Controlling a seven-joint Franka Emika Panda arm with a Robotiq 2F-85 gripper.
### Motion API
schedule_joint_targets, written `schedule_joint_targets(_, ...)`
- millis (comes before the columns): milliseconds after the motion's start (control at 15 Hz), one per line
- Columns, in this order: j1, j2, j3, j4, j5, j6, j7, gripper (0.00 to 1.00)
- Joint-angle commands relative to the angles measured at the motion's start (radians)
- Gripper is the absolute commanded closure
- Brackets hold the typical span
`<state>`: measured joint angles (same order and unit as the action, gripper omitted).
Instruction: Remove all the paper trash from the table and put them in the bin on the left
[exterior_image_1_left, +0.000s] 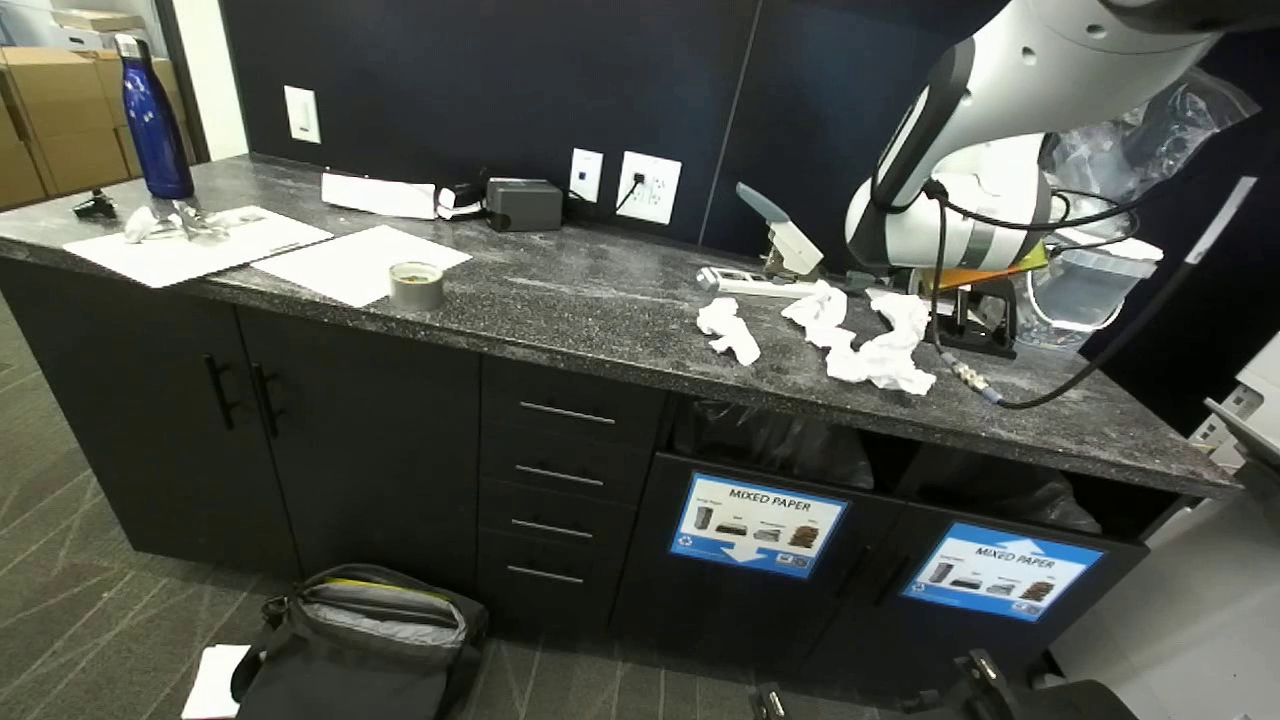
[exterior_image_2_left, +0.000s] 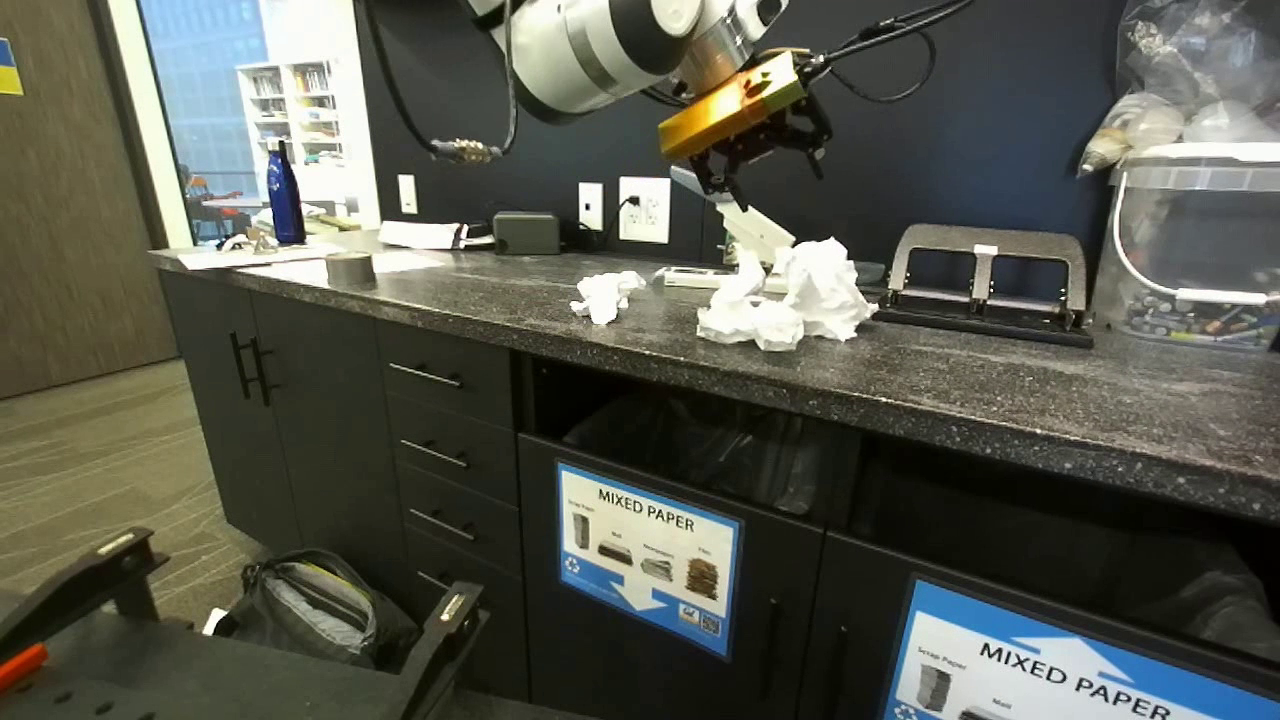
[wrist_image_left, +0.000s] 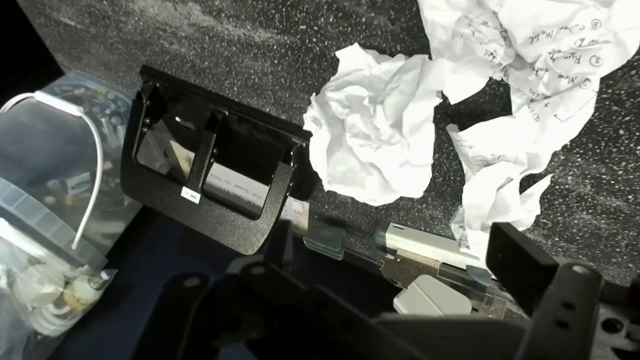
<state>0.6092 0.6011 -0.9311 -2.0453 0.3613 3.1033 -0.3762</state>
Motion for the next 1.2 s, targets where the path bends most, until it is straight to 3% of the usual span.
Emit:
schedule_joint_targets(0,-0.164,-0.075,0.123,0.108,-0.243,-0.142,0.117,0.00)
schedule_joint_targets(200,-0.388,-0.117,0.343,0.194,-0.360,-0.241,0.156,0.00)
schedule_joint_targets(267,-0.398,-0.081,0.352,0.227,-0.230,-0.276,0.057,0.00)
schedule_joint_targets(333,-0.453,-0.076,0.401,0.251,-0.214,-0.305,0.045,0.00)
schedule_joint_targets(400,-0.576,-0.092,0.520,0.268,-0.325,-0.326,0.121,0.00)
schedule_joint_targets(600,-0.727,-0.043,0.669,0.340,-0.326,-0.394,0.106,0.00)
schedule_joint_targets(867,-0.823,0.019,0.766,0.408,-0.333,-0.430,0.112,0.00)
schedule_joint_targets(1133,-0.845,0.094,0.784,0.484,-0.363,-0.400,0.115,0.00)
